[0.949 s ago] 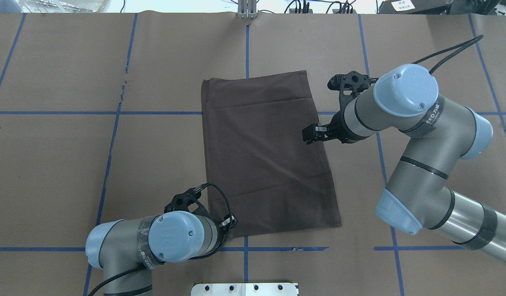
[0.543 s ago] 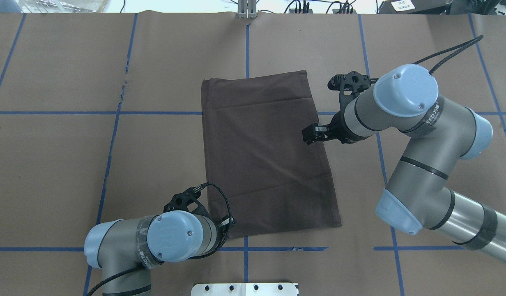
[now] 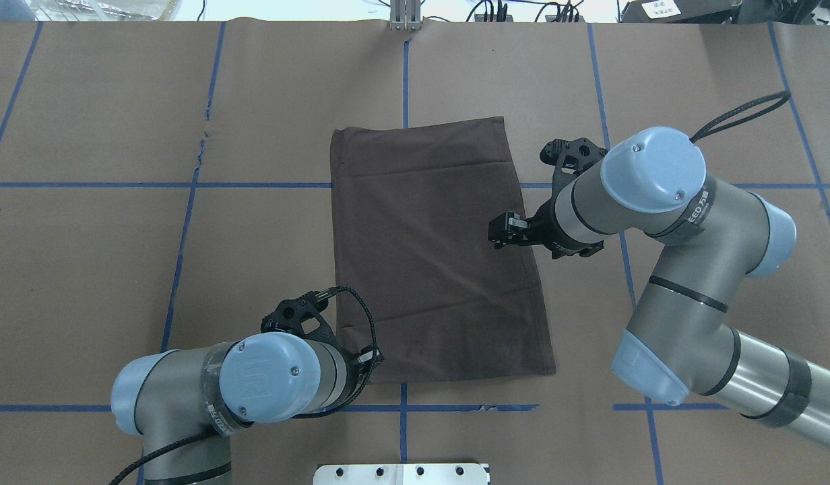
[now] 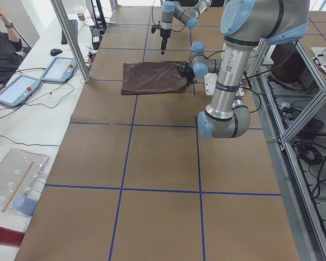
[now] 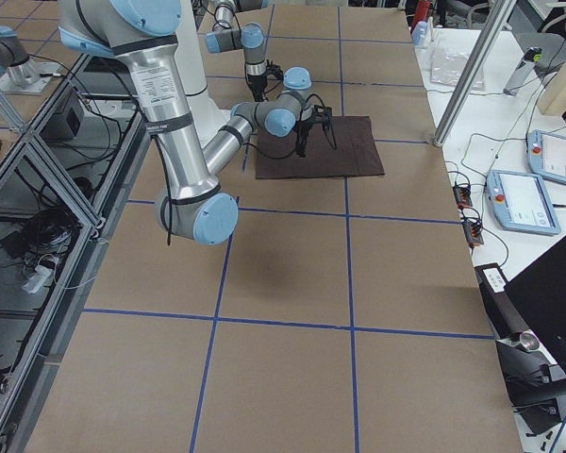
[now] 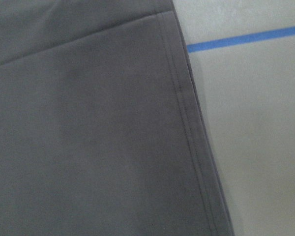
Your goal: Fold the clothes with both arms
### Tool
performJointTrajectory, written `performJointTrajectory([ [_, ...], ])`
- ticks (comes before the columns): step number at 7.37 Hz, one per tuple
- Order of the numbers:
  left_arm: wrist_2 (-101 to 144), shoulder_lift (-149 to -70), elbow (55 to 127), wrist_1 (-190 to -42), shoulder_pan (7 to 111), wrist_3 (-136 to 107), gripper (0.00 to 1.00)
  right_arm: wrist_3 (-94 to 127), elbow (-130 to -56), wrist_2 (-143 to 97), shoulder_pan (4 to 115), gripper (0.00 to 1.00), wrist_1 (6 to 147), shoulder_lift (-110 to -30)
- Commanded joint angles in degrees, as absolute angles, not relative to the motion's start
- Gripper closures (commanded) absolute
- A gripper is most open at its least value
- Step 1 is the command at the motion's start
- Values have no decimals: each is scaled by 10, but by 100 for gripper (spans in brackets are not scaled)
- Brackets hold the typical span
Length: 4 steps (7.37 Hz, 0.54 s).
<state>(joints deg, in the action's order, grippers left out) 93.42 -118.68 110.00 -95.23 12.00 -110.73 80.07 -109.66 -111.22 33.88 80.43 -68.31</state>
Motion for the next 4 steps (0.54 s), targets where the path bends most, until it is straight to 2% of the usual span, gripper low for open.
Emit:
performJointTrajectory([
  [1,935,-1187,1105,-947,122,-1092,100,945,-1123,-1085,275,0,804,-713],
  [4,935,-1186,1101,-947,124,-1091,100,1092,-1124,-950,161,0,810,-729],
])
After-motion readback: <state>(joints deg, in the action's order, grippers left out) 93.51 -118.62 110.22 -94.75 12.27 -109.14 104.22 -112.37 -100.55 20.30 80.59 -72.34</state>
